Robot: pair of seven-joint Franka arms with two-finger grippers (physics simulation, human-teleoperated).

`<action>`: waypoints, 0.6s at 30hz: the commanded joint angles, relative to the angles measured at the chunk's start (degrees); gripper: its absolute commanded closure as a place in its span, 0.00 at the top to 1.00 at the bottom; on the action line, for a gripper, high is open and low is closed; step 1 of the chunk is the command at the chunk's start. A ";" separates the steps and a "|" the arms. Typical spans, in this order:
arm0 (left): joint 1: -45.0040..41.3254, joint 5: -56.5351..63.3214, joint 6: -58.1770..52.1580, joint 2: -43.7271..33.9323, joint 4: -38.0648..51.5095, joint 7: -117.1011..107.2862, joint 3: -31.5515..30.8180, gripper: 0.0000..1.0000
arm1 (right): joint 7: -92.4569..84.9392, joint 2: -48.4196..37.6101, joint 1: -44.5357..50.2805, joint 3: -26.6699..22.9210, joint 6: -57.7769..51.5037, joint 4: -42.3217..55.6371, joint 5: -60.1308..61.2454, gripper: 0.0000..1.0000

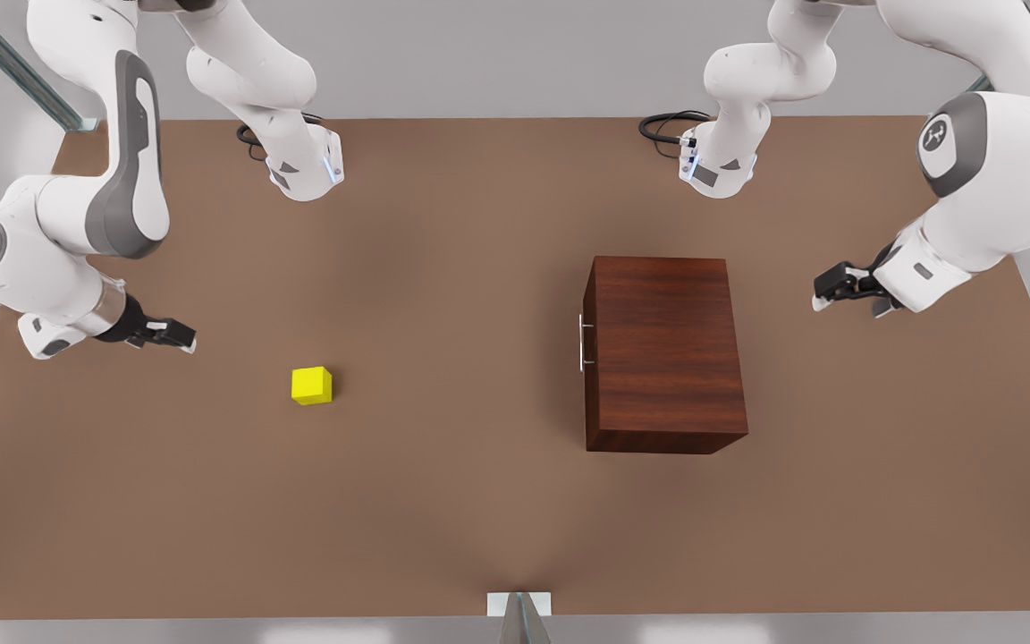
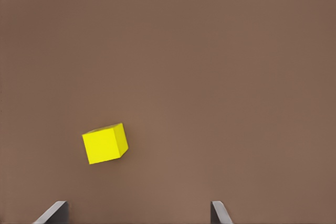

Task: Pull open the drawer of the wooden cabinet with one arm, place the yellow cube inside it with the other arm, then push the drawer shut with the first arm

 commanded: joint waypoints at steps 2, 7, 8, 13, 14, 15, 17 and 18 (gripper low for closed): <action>-1.02 -0.14 1.58 -0.05 0.55 -1.74 -0.39 1.00 | 1.23 0.44 0.48 0.07 1.74 0.42 -0.09 1.00; -22.28 9.08 0.87 6.10 6.35 -14.03 -0.47 1.00 | 1.32 0.97 0.75 -0.01 1.74 0.51 0.17 1.00; -27.03 9.27 0.87 7.42 7.59 -22.47 -0.47 1.00 | 2.46 0.97 0.83 -0.01 1.74 0.51 0.35 1.00; -41.54 9.18 6.49 17.44 9.43 -53.68 -0.65 1.00 | 38.91 0.97 1.36 0.07 -1.95 2.53 0.08 1.00; -41.63 9.18 8.96 19.37 9.43 -55.61 -0.65 1.00 | 45.43 1.41 1.10 -0.10 -2.22 2.44 0.61 1.00; -41.63 9.79 12.03 20.96 8.91 -57.02 -0.65 1.00 | 58.15 1.76 1.27 -0.10 -1.25 2.44 0.43 1.00; -41.63 11.37 15.20 23.68 8.91 -61.41 -0.56 1.00 | 68.29 2.64 1.27 -0.10 0.86 2.44 3.33 1.00; -41.72 11.90 16.52 24.47 8.82 -62.47 -0.56 1.00 | 69.16 2.91 1.27 -0.01 1.65 2.35 3.51 1.00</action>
